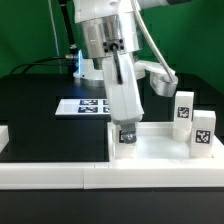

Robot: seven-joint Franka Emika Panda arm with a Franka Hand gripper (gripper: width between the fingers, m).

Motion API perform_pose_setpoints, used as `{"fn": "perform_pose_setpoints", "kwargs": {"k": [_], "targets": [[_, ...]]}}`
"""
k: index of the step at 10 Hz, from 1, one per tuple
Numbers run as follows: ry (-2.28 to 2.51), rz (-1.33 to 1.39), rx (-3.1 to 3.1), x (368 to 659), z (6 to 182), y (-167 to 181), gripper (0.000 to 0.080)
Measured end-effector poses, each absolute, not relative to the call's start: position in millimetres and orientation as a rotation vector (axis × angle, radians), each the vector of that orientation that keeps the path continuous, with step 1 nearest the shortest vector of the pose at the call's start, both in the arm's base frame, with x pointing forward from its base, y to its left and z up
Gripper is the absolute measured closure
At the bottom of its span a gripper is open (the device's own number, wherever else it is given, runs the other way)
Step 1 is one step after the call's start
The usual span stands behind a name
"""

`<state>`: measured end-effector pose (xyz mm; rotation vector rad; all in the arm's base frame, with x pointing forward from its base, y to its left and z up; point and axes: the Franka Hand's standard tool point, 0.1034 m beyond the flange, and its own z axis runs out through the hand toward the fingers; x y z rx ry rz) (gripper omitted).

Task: Assemble square table

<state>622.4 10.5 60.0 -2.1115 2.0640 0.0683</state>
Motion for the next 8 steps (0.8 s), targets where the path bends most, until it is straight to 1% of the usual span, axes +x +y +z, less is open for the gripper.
{"fn": "perform_pose_setpoints", "kwargs": {"k": [1,2,3,7,8], "targets": [[1.853,0.011,-2.288,624.5,63.2,9.5,0.0205],[1.601,-0.046,-2.469,625.8,64.6,7.4,0.0205],[1.548,-0.050,-2.505,625.5,63.8,7.5,0.0161],[1.161,-0.093,-2.714,625.4,63.5,6.5,0.0150],[0.879,-0.119,-2.843,625.0,63.3,5.7,0.0150]]}}
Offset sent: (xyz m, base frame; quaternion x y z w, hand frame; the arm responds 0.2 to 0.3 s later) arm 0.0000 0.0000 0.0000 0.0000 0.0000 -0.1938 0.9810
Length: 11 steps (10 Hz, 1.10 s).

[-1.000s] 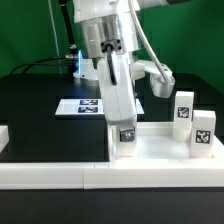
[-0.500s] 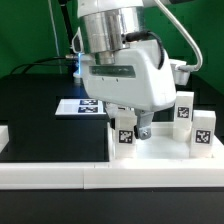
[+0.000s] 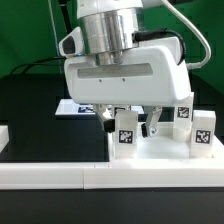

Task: Assemble square table

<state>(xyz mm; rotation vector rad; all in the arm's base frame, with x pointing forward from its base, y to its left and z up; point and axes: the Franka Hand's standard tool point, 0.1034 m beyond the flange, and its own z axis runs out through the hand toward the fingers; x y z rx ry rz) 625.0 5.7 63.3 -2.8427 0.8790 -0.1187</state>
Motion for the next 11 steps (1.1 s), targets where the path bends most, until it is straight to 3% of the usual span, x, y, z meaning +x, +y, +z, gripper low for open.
{"fn": "perform_pose_setpoints", "kwargs": {"k": [2,3,5,6,11], "targets": [[0.327,-0.134,-2.996,627.0,63.5,7.2,0.0150],[0.354,-0.137,-2.991,627.2,63.4,6.9,0.0150],[0.385,-0.133,-2.987,626.7,62.9,6.7,0.0415],[0.456,-0.129,-2.980,625.8,62.2,2.4,0.0509],[1.394,-0.025,-2.667,624.7,62.2,2.6,0.0509]]}}
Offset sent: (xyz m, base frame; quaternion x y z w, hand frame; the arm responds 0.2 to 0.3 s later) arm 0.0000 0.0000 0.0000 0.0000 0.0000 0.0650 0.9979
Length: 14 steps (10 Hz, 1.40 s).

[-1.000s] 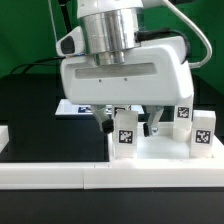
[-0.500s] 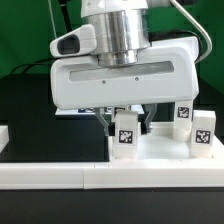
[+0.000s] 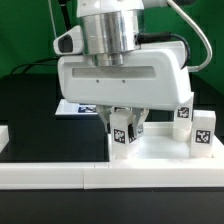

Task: Assemble square table

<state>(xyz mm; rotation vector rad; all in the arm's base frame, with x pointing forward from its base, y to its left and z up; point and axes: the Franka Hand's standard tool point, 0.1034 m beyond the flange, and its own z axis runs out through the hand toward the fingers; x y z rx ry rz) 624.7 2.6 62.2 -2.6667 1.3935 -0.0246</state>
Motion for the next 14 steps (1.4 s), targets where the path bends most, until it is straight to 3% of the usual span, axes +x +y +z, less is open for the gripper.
{"fn": "perform_pose_setpoints", "kwargs": {"k": [4,7,9,10,11,14], "targets": [[2.189,0.112,-2.047,626.9,59.8,5.2,0.0509],[2.257,0.122,-1.966,627.1,59.8,5.0,0.0509],[2.226,0.119,-2.000,627.0,59.7,5.3,0.0260],[1.990,0.078,-2.226,628.1,60.3,4.1,0.0260],[1.736,0.038,-2.420,629.4,60.7,2.4,0.0173],[1.430,0.010,-2.616,627.7,59.3,1.6,0.0151]]}}
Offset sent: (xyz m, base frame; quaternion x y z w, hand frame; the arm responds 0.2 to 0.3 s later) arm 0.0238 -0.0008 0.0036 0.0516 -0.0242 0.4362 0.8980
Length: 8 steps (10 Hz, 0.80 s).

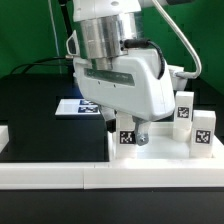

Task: Assemble square table

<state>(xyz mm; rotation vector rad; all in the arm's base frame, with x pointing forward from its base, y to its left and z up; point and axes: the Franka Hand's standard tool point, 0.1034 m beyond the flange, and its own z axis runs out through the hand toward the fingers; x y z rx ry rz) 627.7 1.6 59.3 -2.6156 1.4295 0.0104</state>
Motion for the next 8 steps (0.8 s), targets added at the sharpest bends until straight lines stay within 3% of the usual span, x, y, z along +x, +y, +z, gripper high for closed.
{"fn": "perform_pose_setpoints", "kwargs": {"k": [5,8], "targets": [[0.422,-0.075,-3.001,628.7,67.8,7.7,0.0150],[0.458,-0.071,-2.995,628.4,66.8,7.2,0.0150]]}}
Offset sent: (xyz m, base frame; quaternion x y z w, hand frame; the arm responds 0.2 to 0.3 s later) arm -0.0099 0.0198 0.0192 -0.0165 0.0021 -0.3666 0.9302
